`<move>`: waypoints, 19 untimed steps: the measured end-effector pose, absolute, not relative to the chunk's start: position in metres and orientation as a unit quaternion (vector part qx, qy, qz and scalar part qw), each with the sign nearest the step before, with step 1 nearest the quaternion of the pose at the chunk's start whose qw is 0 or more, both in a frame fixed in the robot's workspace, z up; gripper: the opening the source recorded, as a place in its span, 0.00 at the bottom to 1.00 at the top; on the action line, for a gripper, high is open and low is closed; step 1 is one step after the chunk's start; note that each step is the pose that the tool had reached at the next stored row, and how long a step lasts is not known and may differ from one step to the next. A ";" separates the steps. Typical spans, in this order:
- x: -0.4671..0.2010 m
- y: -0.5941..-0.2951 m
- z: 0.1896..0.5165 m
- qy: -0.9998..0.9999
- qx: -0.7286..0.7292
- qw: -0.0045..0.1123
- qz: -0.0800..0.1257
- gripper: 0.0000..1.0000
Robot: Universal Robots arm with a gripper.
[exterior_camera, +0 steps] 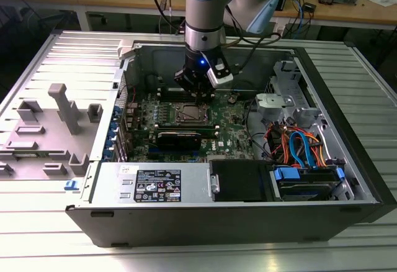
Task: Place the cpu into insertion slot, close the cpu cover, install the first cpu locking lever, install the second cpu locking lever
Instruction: 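Install the first cpu locking lever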
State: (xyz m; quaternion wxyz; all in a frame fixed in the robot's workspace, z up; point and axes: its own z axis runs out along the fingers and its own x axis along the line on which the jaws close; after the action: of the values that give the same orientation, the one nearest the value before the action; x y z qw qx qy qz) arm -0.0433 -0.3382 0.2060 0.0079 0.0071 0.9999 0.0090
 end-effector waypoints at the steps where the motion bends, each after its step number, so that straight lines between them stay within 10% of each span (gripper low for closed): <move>1: -0.043 -0.338 0.206 1.000 0.007 0.008 0.009 0.11; 19: -0.043 -0.341 0.206 1.000 0.007 0.008 0.009 0.11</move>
State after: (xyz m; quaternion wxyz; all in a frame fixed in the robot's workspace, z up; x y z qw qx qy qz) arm -0.0431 -0.3413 0.2064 0.0078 0.0071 0.9999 0.0089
